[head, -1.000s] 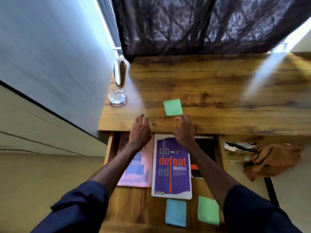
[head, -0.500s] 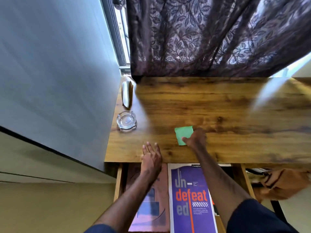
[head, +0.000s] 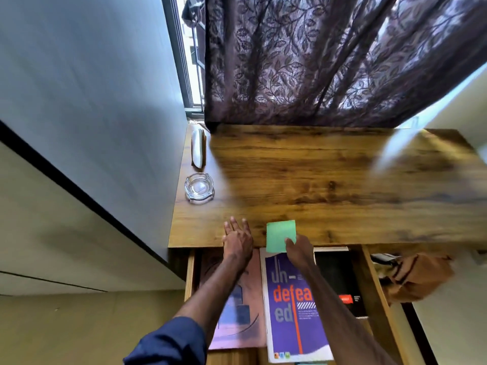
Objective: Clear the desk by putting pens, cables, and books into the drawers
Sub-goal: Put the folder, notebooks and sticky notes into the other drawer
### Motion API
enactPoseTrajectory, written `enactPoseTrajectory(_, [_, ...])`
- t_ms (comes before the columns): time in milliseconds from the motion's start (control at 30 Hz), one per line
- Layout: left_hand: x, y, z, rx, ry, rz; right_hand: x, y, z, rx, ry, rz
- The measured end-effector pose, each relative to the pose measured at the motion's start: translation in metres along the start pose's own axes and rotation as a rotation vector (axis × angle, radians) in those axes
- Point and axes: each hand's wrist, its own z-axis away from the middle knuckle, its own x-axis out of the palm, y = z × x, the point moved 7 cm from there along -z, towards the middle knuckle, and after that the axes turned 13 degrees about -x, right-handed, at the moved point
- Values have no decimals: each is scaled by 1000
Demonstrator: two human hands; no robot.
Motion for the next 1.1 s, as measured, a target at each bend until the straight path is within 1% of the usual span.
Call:
enactPoseTrajectory(100, [3,-13,5,42,-28,8,-6,8,39,14,20,-65])
enactPoseTrajectory(233, [6,-32,30,119,13,72,-15,14,102,27,57,-221])
enactPoseTrajectory(333, [11,-43,60,121,38,167,-16,17,142,41,55,-312])
enactPoseTrajectory(433, [14,-48,77,138,19,198,-13,26,171,57,53,-346])
enactPoseTrajectory(533, [13,-53,92,128,7,298,-7,39,194,81,29,-338])
enactPoseTrajectory(600, [14,-57,110,100,26,386,0,44,208,76,9,-318])
enactPoseTrajectory(700, [21,-60,144,95,76,457,11,55,231,95,16,-330])
enactPoseTrajectory(733, [27,-61,156,81,68,494,13,58,242,105,21,-343])
enactPoseTrajectory(767, [31,-62,170,73,46,542,15,61,252,111,30,-366])
enactPoseTrajectory(800, [38,-61,185,63,-9,609,17,64,262,111,33,-392])
enactPoseTrajectory(833, [46,-58,200,58,-109,710,19,68,271,109,38,-421])
enactPoseTrajectory(900, [62,-53,236,-1,-421,986,25,78,285,121,55,-462])
enactPoseTrajectory(933, [68,-50,252,-26,-548,1091,26,82,292,128,64,-468])
enactPoseTrajectory(967, [72,-49,268,-33,-626,1157,29,86,298,129,68,-472])
enactPoseTrajectory(1033, [74,-51,290,-15,-668,1214,33,87,307,122,62,-487])
enactPoseTrajectory(1100, [79,-58,304,-41,-639,1258,36,84,315,113,43,-510])
